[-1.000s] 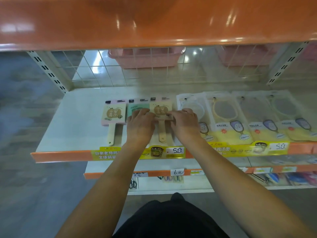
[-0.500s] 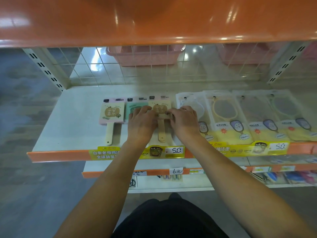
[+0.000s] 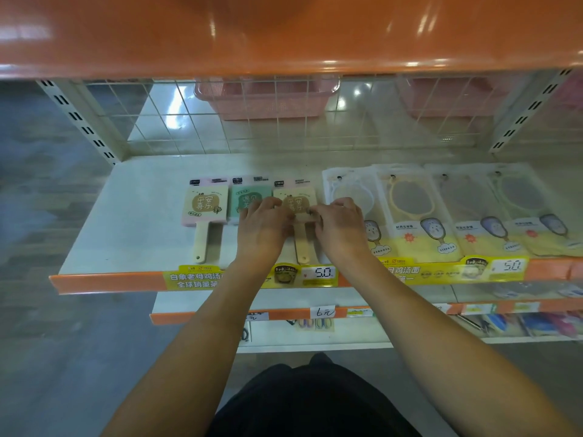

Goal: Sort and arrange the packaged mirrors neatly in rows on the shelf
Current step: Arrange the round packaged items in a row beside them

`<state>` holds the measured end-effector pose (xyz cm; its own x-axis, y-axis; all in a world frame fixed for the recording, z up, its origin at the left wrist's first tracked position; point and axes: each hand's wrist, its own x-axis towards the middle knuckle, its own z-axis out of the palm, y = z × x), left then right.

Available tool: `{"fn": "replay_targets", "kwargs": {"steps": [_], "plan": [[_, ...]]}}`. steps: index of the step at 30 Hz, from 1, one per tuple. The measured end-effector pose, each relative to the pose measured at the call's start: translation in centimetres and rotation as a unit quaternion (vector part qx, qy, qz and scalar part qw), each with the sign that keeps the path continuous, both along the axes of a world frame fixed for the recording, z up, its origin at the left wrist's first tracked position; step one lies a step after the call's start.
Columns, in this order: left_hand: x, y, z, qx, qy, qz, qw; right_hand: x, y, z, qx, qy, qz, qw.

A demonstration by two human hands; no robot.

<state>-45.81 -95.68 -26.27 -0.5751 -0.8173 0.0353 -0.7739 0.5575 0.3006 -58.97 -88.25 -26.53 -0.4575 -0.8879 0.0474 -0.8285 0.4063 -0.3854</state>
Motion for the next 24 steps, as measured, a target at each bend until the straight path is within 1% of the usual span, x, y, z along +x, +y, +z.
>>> {"fn": "replay_targets", "kwargs": {"steps": [7, 11, 13, 16, 19, 24], "plan": [[-0.2, 0.3, -0.2, -0.012, 0.013, -0.007, 1.000, -0.2, 0.5, -1.0, -0.023, 0.042, 0.004, 0.999], [-0.2, 0.3, -0.1, -0.021, 0.008, -0.002, 1.000, -0.3, 0.6, -1.1, -0.008, 0.053, 0.018, 0.998], [-0.1, 0.3, -0.1, -0.025, 0.011, -0.002, 1.000, -0.4, 0.6, -0.9, -0.012, 0.044, 0.023, 0.999], [0.2, 0.2, -0.2, -0.035, 0.014, -0.008, 0.999, -0.9, 0.1, -0.3, -0.025, 0.007, 0.074, 0.997], [0.3, 0.1, -0.7, -0.056, 0.020, -0.015, 0.998, -1.3, -0.5, -0.1, 0.018, -0.005, 0.152, 0.988], [0.1, 0.1, -1.1, -0.070, 0.033, -0.025, 0.997, -1.9, -0.5, 0.4, 0.043, 0.017, 0.162, 0.986]]}}
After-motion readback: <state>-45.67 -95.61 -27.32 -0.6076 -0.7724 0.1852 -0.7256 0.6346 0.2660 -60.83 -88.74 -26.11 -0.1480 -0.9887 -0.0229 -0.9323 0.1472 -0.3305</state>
